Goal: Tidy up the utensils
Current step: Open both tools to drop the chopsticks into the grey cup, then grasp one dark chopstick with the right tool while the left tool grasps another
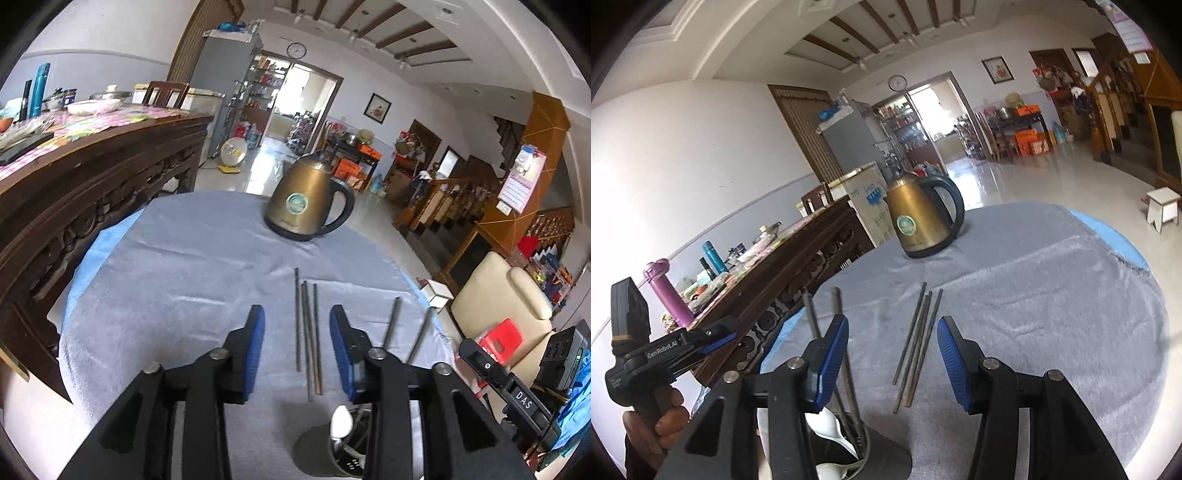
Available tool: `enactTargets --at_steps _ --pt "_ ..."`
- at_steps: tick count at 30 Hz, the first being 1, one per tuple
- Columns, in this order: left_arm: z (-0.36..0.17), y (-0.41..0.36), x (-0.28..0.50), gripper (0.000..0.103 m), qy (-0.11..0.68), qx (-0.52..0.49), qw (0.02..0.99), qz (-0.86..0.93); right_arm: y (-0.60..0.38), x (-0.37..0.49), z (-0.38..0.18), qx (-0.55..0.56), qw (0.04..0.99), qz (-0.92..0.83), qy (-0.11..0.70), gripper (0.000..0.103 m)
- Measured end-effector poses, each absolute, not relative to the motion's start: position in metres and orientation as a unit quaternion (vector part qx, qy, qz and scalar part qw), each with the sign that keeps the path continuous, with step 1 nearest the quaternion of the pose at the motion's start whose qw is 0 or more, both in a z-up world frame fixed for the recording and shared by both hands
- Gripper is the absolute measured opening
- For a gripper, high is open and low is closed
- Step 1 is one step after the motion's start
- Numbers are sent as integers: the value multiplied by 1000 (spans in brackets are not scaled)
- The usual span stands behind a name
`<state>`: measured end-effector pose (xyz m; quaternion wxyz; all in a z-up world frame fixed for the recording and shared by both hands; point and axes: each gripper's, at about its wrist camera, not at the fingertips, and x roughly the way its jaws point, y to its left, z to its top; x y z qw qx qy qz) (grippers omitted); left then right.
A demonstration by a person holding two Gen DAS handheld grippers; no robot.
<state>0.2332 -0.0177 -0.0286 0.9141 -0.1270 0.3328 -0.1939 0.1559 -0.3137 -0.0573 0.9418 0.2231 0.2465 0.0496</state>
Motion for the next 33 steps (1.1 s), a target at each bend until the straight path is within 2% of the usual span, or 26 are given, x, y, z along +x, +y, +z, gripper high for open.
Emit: enactTargets --at_steps 14,18,24,29,33 --pt "-103 -27 326 41 443 -91 874 -178 -349 230 -129 272 889 33 366 53" --pt "-124 -37 367 41 489 -78 851 -174 -354 294 -154 263 863 39 429 39" --pt "-138 -47 408 41 516 -61 840 -158 -347 388 -184 251 836 40 485 30" --pt "-145 -52 430 41 523 -46 838 -149 -326 435 -198 222 829 30 512 29" --pt "-149 -59 447 41 526 -36 836 -149 -307 454 -211 184 823 11 537 22"
